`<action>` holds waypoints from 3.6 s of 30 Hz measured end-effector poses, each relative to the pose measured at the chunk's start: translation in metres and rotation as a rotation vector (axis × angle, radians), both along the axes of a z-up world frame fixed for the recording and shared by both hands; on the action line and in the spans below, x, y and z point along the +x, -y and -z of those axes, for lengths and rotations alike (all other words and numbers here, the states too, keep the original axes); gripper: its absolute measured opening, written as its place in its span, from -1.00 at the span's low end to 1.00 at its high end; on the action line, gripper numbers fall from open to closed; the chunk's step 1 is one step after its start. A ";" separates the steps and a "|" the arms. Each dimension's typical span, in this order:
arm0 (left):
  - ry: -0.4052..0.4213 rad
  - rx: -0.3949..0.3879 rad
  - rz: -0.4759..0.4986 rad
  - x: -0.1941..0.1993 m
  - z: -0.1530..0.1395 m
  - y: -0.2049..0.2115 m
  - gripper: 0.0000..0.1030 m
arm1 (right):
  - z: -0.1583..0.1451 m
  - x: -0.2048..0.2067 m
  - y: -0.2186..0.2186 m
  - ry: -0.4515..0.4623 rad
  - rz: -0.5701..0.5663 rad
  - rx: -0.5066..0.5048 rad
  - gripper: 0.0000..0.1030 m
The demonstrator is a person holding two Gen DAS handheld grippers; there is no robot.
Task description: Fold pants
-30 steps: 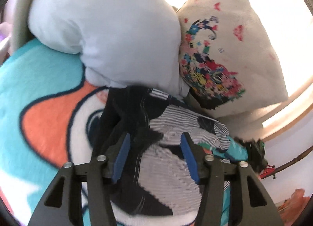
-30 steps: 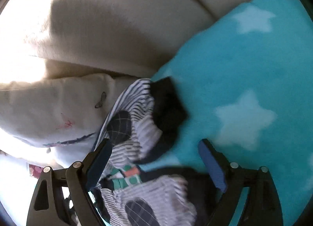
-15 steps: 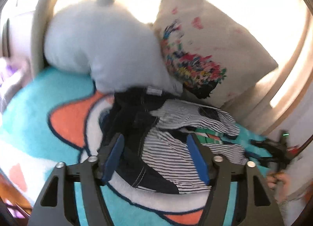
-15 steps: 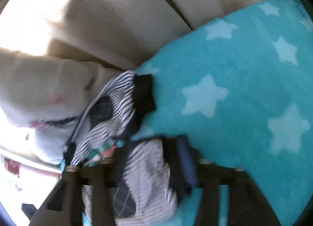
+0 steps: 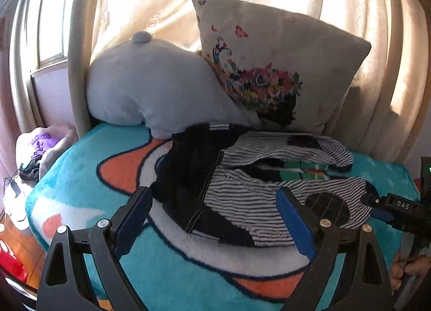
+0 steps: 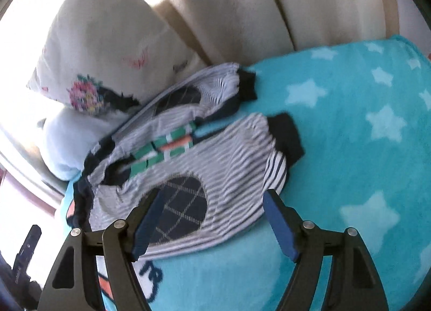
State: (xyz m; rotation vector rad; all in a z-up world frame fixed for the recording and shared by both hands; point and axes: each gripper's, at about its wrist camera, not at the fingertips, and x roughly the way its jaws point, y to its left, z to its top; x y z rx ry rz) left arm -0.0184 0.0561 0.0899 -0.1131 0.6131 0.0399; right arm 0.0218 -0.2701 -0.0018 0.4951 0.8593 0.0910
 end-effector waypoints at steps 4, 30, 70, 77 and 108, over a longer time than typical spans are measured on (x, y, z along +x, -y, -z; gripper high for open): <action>-0.030 0.014 -0.010 -0.001 0.005 0.001 0.79 | 0.003 -0.007 0.003 -0.006 0.015 -0.008 0.55; -0.270 -0.383 -0.112 0.043 0.073 -0.112 0.79 | 0.008 -0.009 0.039 -0.030 0.092 -0.001 0.59; -0.328 -0.515 0.011 0.022 0.074 -0.110 -0.75 | -0.007 -0.074 0.062 0.036 0.031 0.091 -0.72; -0.316 -0.507 0.037 0.006 0.083 -0.128 -0.35 | -0.004 -0.075 0.081 0.019 0.103 0.068 -0.05; -0.296 -0.396 0.093 0.049 0.053 -0.102 0.10 | -0.031 0.071 0.073 -0.096 -0.060 0.079 -0.77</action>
